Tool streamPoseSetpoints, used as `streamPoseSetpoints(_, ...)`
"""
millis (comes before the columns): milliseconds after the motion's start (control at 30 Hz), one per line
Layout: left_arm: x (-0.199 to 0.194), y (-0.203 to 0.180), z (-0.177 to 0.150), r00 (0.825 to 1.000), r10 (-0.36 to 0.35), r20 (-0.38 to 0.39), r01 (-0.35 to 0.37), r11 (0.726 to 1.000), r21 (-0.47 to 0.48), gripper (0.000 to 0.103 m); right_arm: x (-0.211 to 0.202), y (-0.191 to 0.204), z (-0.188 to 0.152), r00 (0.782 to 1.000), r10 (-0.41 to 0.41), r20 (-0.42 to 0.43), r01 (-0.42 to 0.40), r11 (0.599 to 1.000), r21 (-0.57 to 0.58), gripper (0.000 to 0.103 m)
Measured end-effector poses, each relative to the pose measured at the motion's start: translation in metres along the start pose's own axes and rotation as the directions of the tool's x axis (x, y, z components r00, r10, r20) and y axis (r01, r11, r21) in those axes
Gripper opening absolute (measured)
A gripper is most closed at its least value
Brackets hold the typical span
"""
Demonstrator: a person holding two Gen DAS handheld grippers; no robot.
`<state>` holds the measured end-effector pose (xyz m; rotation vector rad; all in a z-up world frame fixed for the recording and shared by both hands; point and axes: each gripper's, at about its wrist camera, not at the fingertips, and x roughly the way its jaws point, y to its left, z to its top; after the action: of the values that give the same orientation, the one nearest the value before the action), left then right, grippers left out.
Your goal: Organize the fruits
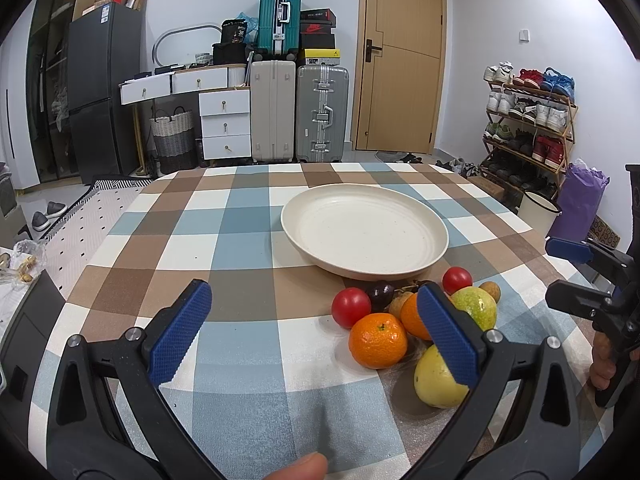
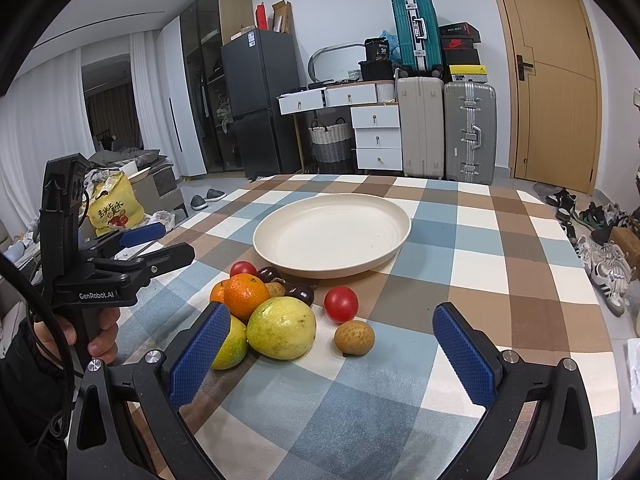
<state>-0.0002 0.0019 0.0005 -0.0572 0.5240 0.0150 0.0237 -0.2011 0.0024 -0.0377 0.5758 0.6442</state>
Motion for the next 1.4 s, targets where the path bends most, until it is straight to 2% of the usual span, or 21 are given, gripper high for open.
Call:
streamPoseSetpoints(1000,0.002,0.001,-0.001,1.000,0.001,-0.002,-0.001,1.000,0.001,0.102,0.001,-0.004,-0.003,1.000,0.002,-0.005,-0.002,1.000,-0.003,0.103)
streamPoseSetpoints(1400,0.004,-0.008,-0.001,1.000,-0.007,-0.013,0.008,1.000,0.008,0.102,-0.001,-0.005,-0.001,0.999,-0.033,-0.011,0.033,0.999,0.003,0.103)
